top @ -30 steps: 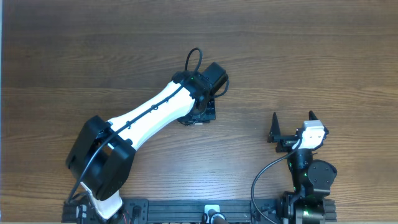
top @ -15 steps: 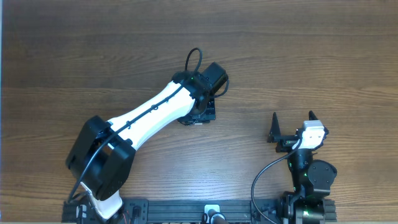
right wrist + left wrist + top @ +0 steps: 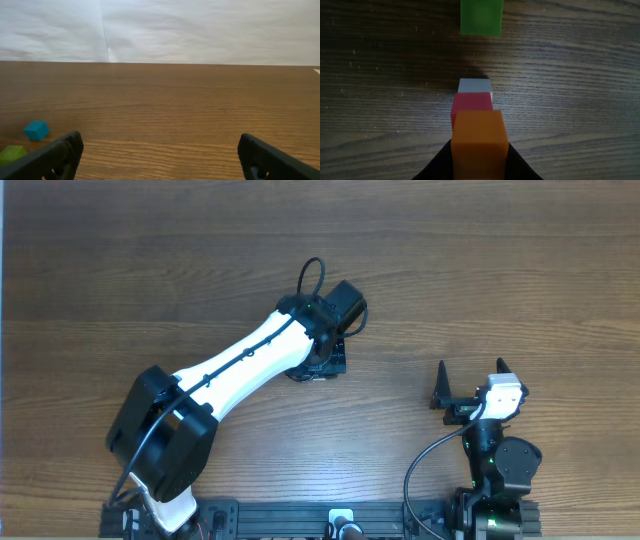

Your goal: Stack Cubes

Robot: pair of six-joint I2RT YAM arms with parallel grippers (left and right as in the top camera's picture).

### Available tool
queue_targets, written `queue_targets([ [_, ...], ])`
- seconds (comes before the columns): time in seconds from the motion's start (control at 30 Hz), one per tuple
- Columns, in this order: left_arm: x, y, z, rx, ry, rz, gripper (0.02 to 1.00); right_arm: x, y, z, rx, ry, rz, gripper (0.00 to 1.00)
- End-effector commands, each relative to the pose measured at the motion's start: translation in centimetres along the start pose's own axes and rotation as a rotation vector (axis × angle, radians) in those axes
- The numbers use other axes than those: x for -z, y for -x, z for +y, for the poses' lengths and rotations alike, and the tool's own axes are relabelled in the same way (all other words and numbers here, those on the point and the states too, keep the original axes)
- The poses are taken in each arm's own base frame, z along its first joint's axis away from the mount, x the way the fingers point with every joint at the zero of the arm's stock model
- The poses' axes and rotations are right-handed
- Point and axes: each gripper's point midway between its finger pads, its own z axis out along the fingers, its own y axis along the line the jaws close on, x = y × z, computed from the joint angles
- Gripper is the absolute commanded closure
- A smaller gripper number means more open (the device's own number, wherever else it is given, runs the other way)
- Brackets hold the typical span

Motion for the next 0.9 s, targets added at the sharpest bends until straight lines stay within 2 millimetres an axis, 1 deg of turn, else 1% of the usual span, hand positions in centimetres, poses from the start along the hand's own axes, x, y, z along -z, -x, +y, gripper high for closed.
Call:
queue_targets([
  [0.03, -0.41, 0.15, -0.13, -0.011, 0.004, 0.011, 0.774, 0.01, -0.18, 0.04, -0.003, 0.000, 0.003, 0.007],
  [0.13, -0.41, 0.15, -0.14, -0.011, 0.004, 0.012, 0.770, 0.01, -0.18, 0.04, -0.003, 0.000, 0.003, 0.007],
  [0.27, -0.41, 0.15, -0.14, -0.011, 0.004, 0.012, 0.678, 0.01, -0.18, 0.04, -0.003, 0.000, 0.003, 0.009],
  [0.37, -0.41, 0.15, -0.14, -0.011, 0.004, 0.012, 0.641, 0.01, -0.18, 0.04, -0.003, 0.000, 0.003, 0.009],
  [0.63, -0.41, 0.15, -0.14, -0.011, 0.004, 0.012, 0.617, 0.01, -0.18, 0.04, -0.003, 0.000, 0.003, 0.009],
  [0.7, -0.41, 0.15, -0.14, -0.011, 0.004, 0.011, 0.592, 0.01, -0.18, 0.04, -0.003, 0.000, 0.003, 0.009],
  [0.73, -0.41, 0.19, -0.18, -0.011, 0.002, 0.010, 0.564, 0.01, -0.18, 0.04, -0.003, 0.000, 0.003, 0.007],
  [0.8, -0.41, 0.42, -0.41, -0.011, -0.007, 0.001, 0.417, 0.01, -0.18, 0.04, -0.003, 0.000, 0.003, 0.007],
  [0.9, 0.03, 0.99, -0.66, 0.008, -0.023, -0.028, 0.045, 0.01, -0.18, 0.04, -0.003, 0.000, 0.003, 0.009],
])
